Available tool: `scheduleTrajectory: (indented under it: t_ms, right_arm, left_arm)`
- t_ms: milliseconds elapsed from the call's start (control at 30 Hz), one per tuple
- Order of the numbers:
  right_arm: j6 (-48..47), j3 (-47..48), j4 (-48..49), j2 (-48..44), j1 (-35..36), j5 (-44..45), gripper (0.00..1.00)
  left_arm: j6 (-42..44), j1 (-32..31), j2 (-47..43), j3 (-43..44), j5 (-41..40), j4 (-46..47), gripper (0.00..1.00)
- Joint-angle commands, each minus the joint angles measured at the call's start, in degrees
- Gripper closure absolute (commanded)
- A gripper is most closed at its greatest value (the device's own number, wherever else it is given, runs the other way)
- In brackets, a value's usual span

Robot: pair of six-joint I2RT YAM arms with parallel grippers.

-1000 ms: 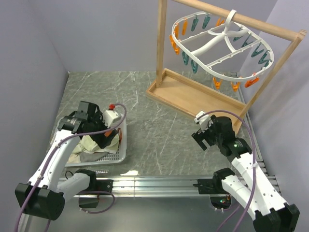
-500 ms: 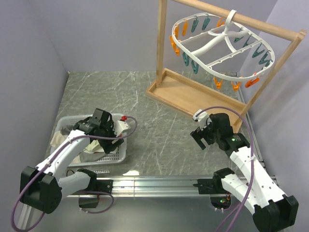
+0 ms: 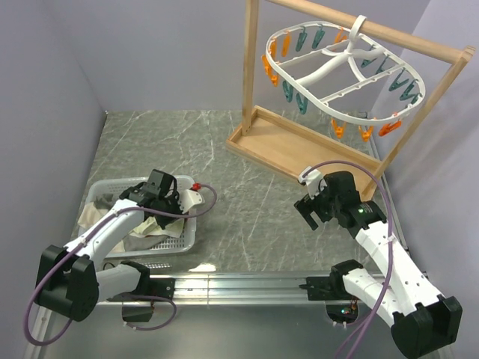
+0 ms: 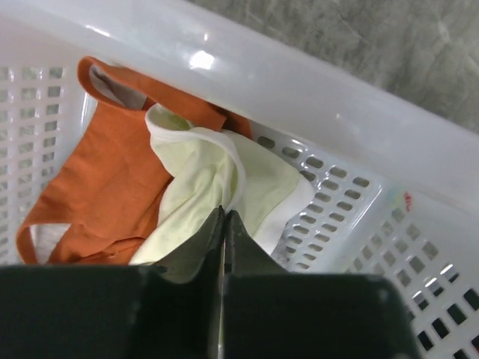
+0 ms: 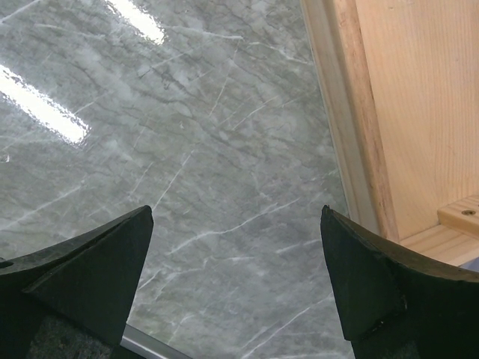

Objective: Clip the underwear to the hanger

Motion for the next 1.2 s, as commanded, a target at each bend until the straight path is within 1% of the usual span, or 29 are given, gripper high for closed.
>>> scheduleTrajectory:
  t_ms: [0,100,167,267,400,633,733,767,933,967,1000,1067,1167]
  right_arm:
    - [0.3,3.0,-0.5,0.0,0.2,-0.6,0.00]
    - [0.4,3.4,-0.4,0.0,0.3,-0.9,0.00]
    - [0.4,3.9,-0.9,0.3,0.2,-1.3,0.00]
    - [0.3,4.9,-1.4,0.7,0.2,-1.6,0.00]
    - [0.6,6.6,-2.0,1.4,0.3,-2.0,0.00]
    - [0.9,8.0,-2.6,1.3,0.3,-2.8,0.00]
    - [1.0,8.6,-3.1,1.1,0.3,-3.3,0.00]
    - [0.9,8.9,-3.3,1.1,0.3,-3.7,0.00]
    - [1.1,9.8,-4.2,0.5,0.3,-5.8,0.00]
    - [1.0,10.2,-4.6,0.4,0.2,-6.4,0.00]
    - [1.0,10.6,-4.9,0.1,0.2,-7.0,0.00]
    - [0.9,11.1,-5.5,-0.1,0.3,-9.1,0.00]
    - [0.7,11.7,-6.1,-0.7,0.1,-10.7,0.00]
  left_arm:
    - [1.2,-0.2,-2.0,-0.5,0.0,2.0,1.00]
    - [0.7,-0.2,-4.9,0.3,0.6,1.0,1.00]
    - [-0.2,-0.2,-6.2,1.8,1.8,-1.2,1.00]
    - [-2.4,-0.1,-7.5,6.5,3.4,-4.2,1.00]
    - [-5.8,-0.1,-7.6,15.4,6.5,-7.0,1.00]
    - [-12.4,-0.1,-6.5,26.9,3.2,-5.1,1.00]
    - [-14.3,-0.1,-5.1,33.2,3.8,-6.7,1.00]
    - [-14.8,-0.2,-4.4,36.8,5.1,-7.4,1.00]
    - [-17.1,-0.7,-2.3,47.2,9.3,-10.4,1.00]
    - [-17.2,-0.9,-1.7,48.9,11.3,-11.0,1.00]
    - [-17.3,-1.1,-0.6,52.2,12.3,-11.9,1.00]
    - [-18.2,-1.9,0.3,55.7,14.7,-13.1,1.00]
    - [-18.9,-4.0,1.5,57.5,19.1,-13.7,1.00]
